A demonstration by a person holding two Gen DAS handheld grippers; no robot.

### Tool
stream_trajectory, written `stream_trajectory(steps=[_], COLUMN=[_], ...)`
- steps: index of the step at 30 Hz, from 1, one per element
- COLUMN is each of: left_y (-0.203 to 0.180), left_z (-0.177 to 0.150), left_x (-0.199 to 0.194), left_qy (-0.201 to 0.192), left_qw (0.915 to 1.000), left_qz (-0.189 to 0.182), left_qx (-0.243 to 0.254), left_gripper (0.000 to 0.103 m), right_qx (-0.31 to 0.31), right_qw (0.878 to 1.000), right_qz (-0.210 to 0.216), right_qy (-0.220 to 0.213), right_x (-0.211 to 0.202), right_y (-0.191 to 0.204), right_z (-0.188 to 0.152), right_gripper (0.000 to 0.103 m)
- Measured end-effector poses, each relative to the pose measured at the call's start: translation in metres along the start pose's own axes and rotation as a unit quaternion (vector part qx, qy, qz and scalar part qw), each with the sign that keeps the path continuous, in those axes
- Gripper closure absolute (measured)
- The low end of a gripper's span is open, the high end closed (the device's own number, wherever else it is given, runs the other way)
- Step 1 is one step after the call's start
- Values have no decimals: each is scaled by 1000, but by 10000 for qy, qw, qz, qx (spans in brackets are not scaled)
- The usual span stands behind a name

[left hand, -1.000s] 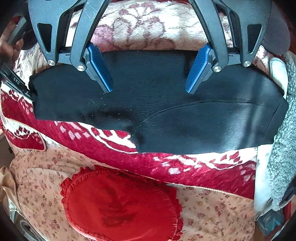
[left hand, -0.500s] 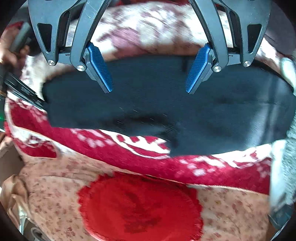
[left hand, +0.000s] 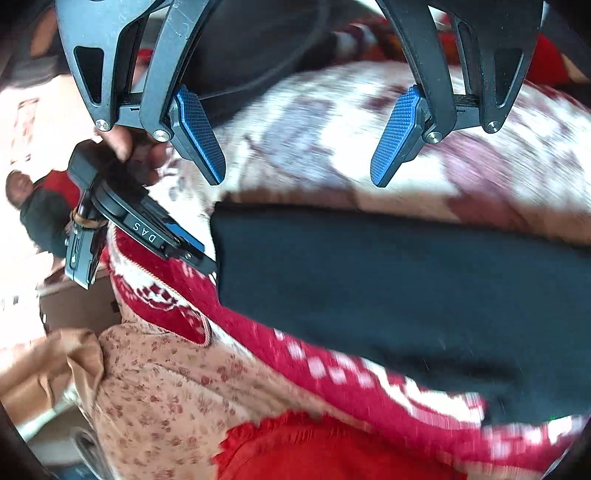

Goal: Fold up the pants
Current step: 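Grasp the pants leg end with the right gripper and lift it toward the waistband, then fold the held leg end over onto the waistband with the right gripper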

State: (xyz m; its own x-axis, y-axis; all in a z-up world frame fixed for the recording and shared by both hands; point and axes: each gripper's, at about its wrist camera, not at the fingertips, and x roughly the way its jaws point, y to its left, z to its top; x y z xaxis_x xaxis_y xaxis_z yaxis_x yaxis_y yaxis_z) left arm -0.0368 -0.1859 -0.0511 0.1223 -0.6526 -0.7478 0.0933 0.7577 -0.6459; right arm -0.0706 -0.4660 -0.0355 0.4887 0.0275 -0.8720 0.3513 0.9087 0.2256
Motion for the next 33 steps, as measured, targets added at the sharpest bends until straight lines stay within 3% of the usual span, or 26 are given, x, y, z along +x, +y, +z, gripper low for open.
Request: stream_trajectory(steps=[4,8,13,18,19,20,22,24,28,33], left_y=[4,3,10,9,9,12,18,28,33,32], left_z=[5,9,15,27,29,30,31,31,30,27], left_x=[16,38,56,62,63,65,66,67,58,19], left_qy=[97,261,249,220,240,269,336,471,503,356], left_qw=[9966,9878,9792,9760,9763,9770,9784,9773,9764,9786], left_qz=[-448,-813,-968,-1050,-1043,-992,-879,-808,-937,-1193], left_qx=[-686,-1304,-1768,-1897,-1883,-1869,-1840,-1899,-1879,-1638], left_gripper=[22,22,22,23,29,35,68,83,90,90], right_qx=[120,74,158,37,7,-16,-1,-23,12,-189], right_qw=[9995,9989,9980,9977,9976,9974,9961,9965,9947,9904], right_qz=[293,443,608,676,696,724,876,839,1015,1255], right_qy=[45,126,122,42,-3,-31,82,66,-176,-554], right_x=[4,12,19,23,25,27,37,40,18,-23], right_y=[-5,-5,-10,-8,-7,-7,-4,-2,2,28], right_z=[4,6,6,8,8,9,10,9,9,13], right_gripper=[61,60,59,59,59,66,82,87,91,92])
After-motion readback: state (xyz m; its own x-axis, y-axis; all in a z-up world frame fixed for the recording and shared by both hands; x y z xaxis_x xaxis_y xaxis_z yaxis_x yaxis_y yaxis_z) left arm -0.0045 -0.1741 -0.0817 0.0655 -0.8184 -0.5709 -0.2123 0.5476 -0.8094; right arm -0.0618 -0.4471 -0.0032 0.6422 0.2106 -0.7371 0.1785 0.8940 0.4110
